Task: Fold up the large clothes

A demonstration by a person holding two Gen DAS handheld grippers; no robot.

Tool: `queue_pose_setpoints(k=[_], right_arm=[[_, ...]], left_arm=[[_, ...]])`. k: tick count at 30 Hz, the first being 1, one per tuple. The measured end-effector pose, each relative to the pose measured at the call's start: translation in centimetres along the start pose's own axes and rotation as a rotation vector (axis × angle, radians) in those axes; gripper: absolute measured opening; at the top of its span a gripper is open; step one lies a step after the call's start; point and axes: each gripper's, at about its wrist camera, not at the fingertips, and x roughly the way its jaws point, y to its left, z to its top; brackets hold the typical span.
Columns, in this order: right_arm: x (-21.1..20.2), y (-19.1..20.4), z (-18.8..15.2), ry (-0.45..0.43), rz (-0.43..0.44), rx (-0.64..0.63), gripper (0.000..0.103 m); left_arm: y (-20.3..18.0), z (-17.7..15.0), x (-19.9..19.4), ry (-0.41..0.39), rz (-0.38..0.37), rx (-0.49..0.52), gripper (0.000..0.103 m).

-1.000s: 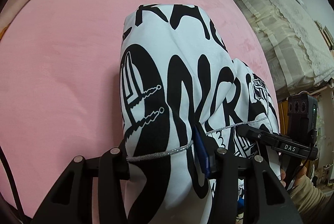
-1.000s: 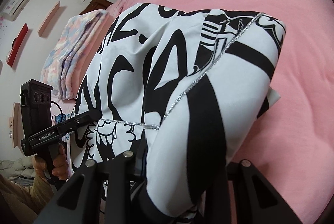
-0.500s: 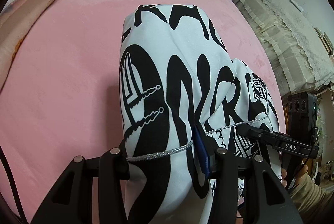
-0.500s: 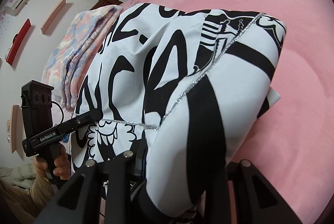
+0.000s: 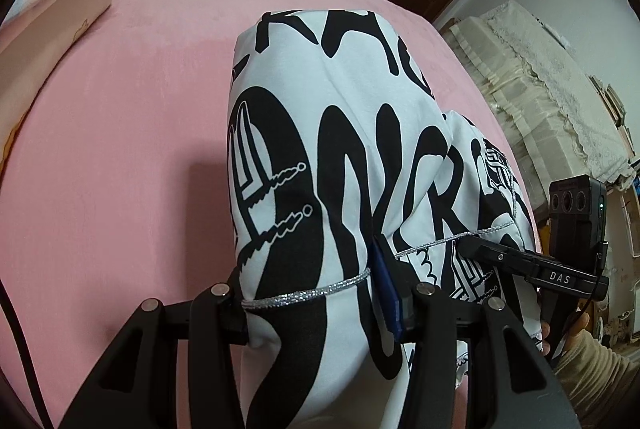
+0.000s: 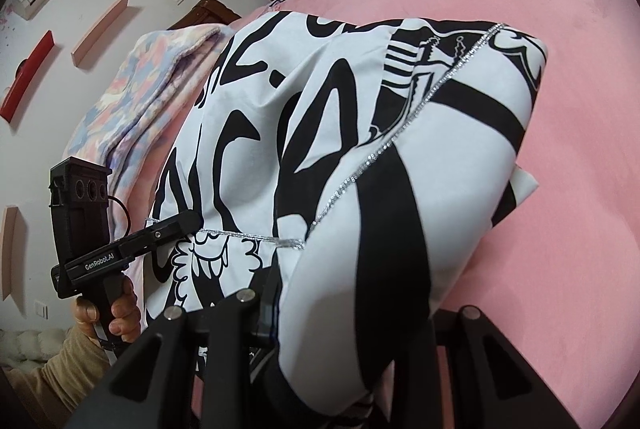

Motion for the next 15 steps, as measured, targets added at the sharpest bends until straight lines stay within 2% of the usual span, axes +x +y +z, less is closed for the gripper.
queue_pose_setpoints(k=[4,9,12,15], right_arm=[[3.3,-0.5,2.9,-0.011,0.002,0.0,0.029],[7.9,-1.2,6.0,-0.011,-0.02,-0.029,0.029],[10.4,-1.7,7.1,0.002,-0.038,-0.042,0.029],[12.9,-2.9,7.4,0.032,-0.064,-0.053,0.029]], left_arm=[[-0.5,0.4,1.0,-0.015,0.005,-0.004,0.046],[-0.3,1.3,0.0,-0.033,0.017,-0.033,0.046],[0.0,1.1,0.2,-0.034,0.022,-0.047,0.046],[0.2,0.9,2.4,-0.014,0.032,-0.059,0.047]])
